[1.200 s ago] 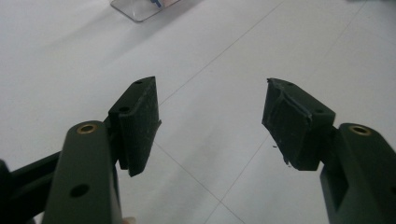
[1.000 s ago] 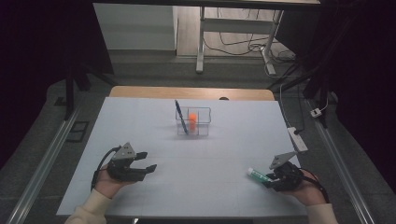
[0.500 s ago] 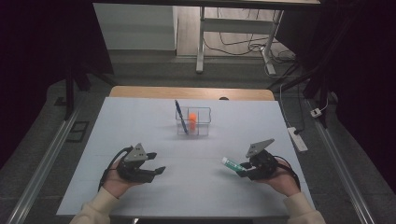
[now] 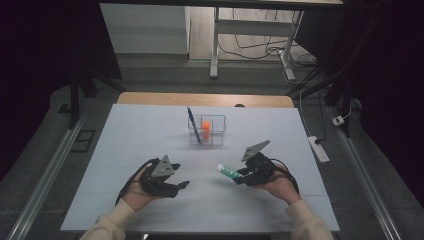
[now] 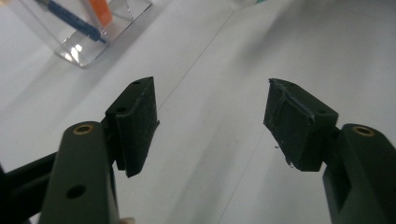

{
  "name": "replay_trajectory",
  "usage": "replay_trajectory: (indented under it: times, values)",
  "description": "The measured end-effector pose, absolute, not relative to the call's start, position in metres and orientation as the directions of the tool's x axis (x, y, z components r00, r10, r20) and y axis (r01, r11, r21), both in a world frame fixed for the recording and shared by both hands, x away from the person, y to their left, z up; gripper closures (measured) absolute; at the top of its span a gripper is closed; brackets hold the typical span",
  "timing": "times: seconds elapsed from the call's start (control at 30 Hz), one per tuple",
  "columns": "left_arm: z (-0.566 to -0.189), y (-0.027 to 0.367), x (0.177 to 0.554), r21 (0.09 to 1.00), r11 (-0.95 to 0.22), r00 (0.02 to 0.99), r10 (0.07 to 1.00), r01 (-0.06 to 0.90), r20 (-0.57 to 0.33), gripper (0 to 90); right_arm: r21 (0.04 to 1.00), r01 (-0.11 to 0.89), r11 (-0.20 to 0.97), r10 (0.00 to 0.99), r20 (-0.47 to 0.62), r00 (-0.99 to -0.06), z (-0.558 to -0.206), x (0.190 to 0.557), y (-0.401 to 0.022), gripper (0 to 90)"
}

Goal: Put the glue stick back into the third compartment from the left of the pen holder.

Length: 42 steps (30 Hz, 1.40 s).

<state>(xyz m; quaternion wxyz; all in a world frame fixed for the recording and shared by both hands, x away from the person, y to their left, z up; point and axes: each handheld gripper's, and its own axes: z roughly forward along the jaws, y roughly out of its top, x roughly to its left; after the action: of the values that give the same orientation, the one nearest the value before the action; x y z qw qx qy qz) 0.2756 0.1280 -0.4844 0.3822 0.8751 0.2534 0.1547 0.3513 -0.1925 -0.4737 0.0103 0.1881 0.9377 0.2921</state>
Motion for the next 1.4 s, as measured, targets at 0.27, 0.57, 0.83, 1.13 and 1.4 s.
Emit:
replay_trajectory:
  times: [0.27, 0.57, 0.83, 1.13, 1.4]
  values:
    - [-0.482, 0.108, 0.284, 0.734, -0.615, 0.840, 0.531, 0.287, 0.116, 31.9, 0.542, 0.326, 0.775, 0.322, 0.105, -0.941, -0.477, 0.352, -0.167, 64.4]
    - [-0.481, 0.085, 0.292, 0.695, -0.675, 0.858, 0.486, 0.246, 0.169, 29.0, 0.532, 0.323, 0.783, 0.300, 0.132, -0.945, -0.480, 0.352, -0.153, 64.3]
    - [-0.488, 0.073, 0.296, 0.658, -0.722, 0.872, 0.445, 0.215, 0.203, 27.1, 0.522, 0.311, 0.794, 0.276, 0.147, -0.950, -0.482, 0.351, -0.146, 64.3]
    - [-0.491, 0.060, 0.295, 0.613, -0.775, 0.877, 0.392, 0.153, 0.277, 30.0, 0.521, 0.306, 0.796, 0.252, 0.174, -0.952, -0.482, 0.350, -0.139, 64.3]
    - [-0.497, 0.054, 0.293, 0.564, -0.819, 0.880, 0.339, 0.103, 0.332, 42.7, 0.530, 0.330, 0.781, 0.250, 0.220, -0.943, -0.478, 0.349, -0.137, 64.3]
